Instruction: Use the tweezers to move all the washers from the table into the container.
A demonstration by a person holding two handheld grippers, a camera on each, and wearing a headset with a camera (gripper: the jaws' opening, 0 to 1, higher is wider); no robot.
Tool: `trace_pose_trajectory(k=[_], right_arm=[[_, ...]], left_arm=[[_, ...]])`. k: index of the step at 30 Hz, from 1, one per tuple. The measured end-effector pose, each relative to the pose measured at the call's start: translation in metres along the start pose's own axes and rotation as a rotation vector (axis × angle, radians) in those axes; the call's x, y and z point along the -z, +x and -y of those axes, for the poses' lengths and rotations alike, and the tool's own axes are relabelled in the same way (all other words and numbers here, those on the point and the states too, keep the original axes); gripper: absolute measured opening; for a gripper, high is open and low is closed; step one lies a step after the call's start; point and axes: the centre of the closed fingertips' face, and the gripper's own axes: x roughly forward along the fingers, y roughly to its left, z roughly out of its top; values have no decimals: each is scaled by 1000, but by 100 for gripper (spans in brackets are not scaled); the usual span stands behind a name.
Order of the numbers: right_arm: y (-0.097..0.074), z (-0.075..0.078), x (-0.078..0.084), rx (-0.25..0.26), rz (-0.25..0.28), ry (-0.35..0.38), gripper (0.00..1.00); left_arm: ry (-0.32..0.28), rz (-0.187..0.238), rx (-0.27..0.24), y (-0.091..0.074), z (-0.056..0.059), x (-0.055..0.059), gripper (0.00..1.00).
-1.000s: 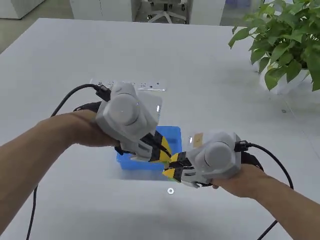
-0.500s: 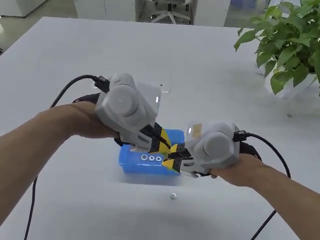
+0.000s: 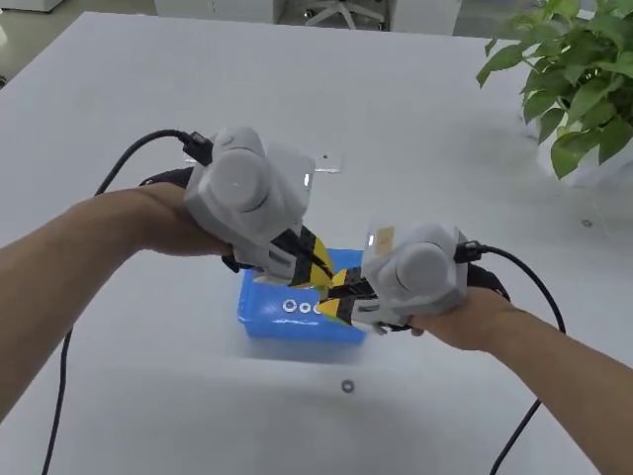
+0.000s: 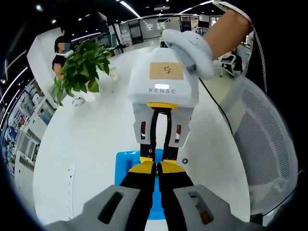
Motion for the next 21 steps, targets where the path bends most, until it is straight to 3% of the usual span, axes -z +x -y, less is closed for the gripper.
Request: trace_pose_trajectory(k=[21], right_arm=[[31,22,15,-26,-3,19,10]], left_arm=[[-39,-5,11,18,-26,29,6]])
